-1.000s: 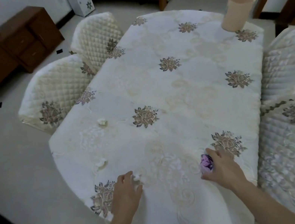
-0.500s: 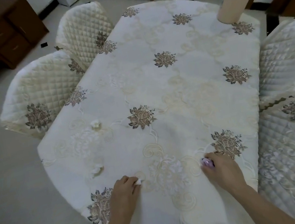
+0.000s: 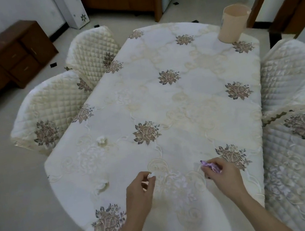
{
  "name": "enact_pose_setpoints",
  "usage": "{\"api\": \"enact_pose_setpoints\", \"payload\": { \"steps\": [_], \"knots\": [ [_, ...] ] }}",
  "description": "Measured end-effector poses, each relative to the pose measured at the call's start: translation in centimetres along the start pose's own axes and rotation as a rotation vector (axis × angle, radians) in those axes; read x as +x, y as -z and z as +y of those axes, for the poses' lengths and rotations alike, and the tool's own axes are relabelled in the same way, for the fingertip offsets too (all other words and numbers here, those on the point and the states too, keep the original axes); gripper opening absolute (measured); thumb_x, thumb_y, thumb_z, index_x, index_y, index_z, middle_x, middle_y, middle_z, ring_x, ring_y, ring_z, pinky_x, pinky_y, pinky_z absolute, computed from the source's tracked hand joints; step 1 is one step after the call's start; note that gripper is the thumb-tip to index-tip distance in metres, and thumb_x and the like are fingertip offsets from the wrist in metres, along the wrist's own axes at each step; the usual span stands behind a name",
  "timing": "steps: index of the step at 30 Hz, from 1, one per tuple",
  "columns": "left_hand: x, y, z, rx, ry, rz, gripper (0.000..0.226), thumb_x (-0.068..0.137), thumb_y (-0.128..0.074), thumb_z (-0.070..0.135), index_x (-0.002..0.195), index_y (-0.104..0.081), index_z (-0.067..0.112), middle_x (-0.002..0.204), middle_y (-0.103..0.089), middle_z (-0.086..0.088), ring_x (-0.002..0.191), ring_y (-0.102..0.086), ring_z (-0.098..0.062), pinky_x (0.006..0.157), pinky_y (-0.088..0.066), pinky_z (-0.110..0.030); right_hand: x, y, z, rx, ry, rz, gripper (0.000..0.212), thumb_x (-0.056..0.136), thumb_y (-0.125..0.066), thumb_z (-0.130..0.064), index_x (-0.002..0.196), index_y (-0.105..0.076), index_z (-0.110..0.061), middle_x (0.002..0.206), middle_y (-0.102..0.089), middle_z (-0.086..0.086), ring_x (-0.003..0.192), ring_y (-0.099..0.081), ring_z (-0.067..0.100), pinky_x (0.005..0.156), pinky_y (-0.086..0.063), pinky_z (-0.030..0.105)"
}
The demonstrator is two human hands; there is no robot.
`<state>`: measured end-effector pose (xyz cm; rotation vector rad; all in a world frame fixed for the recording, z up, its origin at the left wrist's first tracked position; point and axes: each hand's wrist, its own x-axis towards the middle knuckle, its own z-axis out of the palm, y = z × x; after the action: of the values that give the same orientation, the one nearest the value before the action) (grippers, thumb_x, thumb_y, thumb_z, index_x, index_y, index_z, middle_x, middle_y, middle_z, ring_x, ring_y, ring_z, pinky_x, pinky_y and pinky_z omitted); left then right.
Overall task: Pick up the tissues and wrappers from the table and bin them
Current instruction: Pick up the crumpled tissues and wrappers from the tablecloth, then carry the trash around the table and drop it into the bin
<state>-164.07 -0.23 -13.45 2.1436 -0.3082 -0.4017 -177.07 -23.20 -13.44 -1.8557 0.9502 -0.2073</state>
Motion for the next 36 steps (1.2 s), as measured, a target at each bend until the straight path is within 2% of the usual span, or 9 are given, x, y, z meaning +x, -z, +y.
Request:
{"api": "enact_pose_setpoints", "payload": {
  "steps": [4, 8, 12, 14, 16, 20, 25, 31, 36],
  "knots": [
    [-0.1, 0.6, 3.8, -0.059, -0.084, 0.043, 0.005, 0.091, -0.065, 0.028, 0.087, -0.065, 0.029, 0.076, -0.067, 0.009, 0.073, -0.062, -0.007, 0.060, -0.049, -0.022, -0.5, 0.3, -3.9, 0.134, 0.053, 0.017, 0.009, 0.083, -0.076, -0.021, 0.076, -0.070, -0.023, 0.065, -0.072, -0.005, 0.066, -0.070, 0.010, 0.071, -0.058, 0.039],
    [-0.7, 1.9, 6.2, -0.080, -0.169, 0.099, 0.004, 0.090, -0.067, 0.024, 0.087, -0.067, 0.027, 0.075, -0.066, 0.010, 0.069, -0.060, -0.009, 0.056, -0.049, -0.024, -0.7, 0.5, -6.6, 0.235, 0.137, 0.006, 0.016, 0.082, -0.078, -0.011, 0.077, -0.067, -0.021, 0.071, -0.069, -0.009, 0.072, -0.068, 0.012, 0.073, -0.060, 0.045],
    [-2.0, 3.6, 7.4, -0.130, -0.188, 0.194, 0.006, 0.089, -0.068, 0.019, 0.086, -0.068, 0.025, 0.073, -0.065, 0.007, 0.065, -0.058, -0.008, 0.053, -0.045, -0.021, -1.2, 0.2, -8.6, 0.231, 0.219, -0.030, 0.021, 0.081, -0.079, -0.015, 0.076, -0.066, -0.031, 0.078, -0.070, -0.018, 0.078, -0.066, 0.007, 0.068, -0.054, 0.030],
    [-3.0, 4.5, 7.4, -0.151, -0.181, 0.247, 0.007, 0.090, -0.068, 0.019, 0.086, -0.068, 0.026, 0.073, -0.065, 0.005, 0.064, -0.057, -0.009, 0.052, -0.045, -0.023, -1.5, -0.5, -9.4, 0.253, 0.238, -0.067, 0.021, 0.082, -0.078, -0.016, 0.077, -0.067, -0.034, 0.078, -0.071, -0.014, 0.079, -0.070, 0.013, 0.071, -0.058, 0.039],
    [-4.1, 5.6, 7.1, -0.172, -0.146, 0.304, 0.008, 0.090, -0.068, 0.021, 0.085, -0.068, 0.027, 0.075, -0.067, 0.004, 0.064, -0.057, -0.009, 0.052, -0.045, -0.022, -2.1, -1.5, -10.2, 0.272, 0.261, -0.125, 0.018, 0.083, -0.077, -0.019, 0.080, -0.068, -0.034, 0.078, -0.073, -0.007, 0.079, -0.073, 0.022, 0.075, -0.059, 0.049],
    [-7.0, 8.4, 5.8, -0.202, -0.036, 0.439, 0.007, 0.090, -0.067, 0.023, 0.085, -0.069, 0.027, 0.078, -0.068, 0.005, 0.066, -0.057, -0.008, 0.052, -0.045, -0.018, -3.4, -4.7, -12.0, 0.277, 0.307, -0.253, 0.010, 0.083, -0.076, -0.021, 0.081, -0.071, -0.029, 0.073, -0.073, -0.001, 0.076, -0.073, 0.022, 0.076, -0.059, 0.054],
    [-11.7, 12.5, 2.7, -0.226, 0.085, 0.651, 0.008, 0.090, -0.068, 0.019, 0.085, -0.068, 0.025, 0.070, -0.065, 0.009, 0.059, -0.054, -0.004, 0.054, -0.047, -0.021, -6.5, -10.3, -15.1, 0.234, 0.392, -0.458, 0.013, 0.082, -0.077, -0.022, 0.080, -0.070, -0.033, 0.077, -0.073, -0.007, 0.076, -0.072, 0.018, 0.075, -0.059, 0.051],
    [-16.7, 18.4, -0.8, -0.232, 0.161, 0.876, 0.012, 0.090, -0.066, 0.021, 0.082, -0.069, 0.029, 0.070, -0.064, 0.014, 0.059, -0.054, -0.002, 0.054, -0.043, -0.013, -11.9, -17.2, -19.9, 0.234, 0.483, -0.679, 0.009, 0.085, -0.075, -0.021, 0.079, -0.071, -0.026, 0.073, -0.073, 0.000, 0.069, -0.073, 0.015, 0.076, -0.060, 0.051],
    [-18.2, 23.4, -4.6, -0.240, 0.233, 0.996, 0.013, 0.090, -0.067, 0.022, 0.079, -0.068, 0.029, 0.059, -0.057, 0.015, 0.054, -0.049, -0.002, 0.051, -0.039, -0.014, -15.4, -23.2, -22.7, 0.198, 0.542, -0.768, 0.010, 0.084, -0.076, -0.025, 0.077, -0.071, -0.030, 0.073, -0.073, -0.001, 0.074, -0.073, 0.020, 0.072, -0.059, 0.039]
  ]
}}
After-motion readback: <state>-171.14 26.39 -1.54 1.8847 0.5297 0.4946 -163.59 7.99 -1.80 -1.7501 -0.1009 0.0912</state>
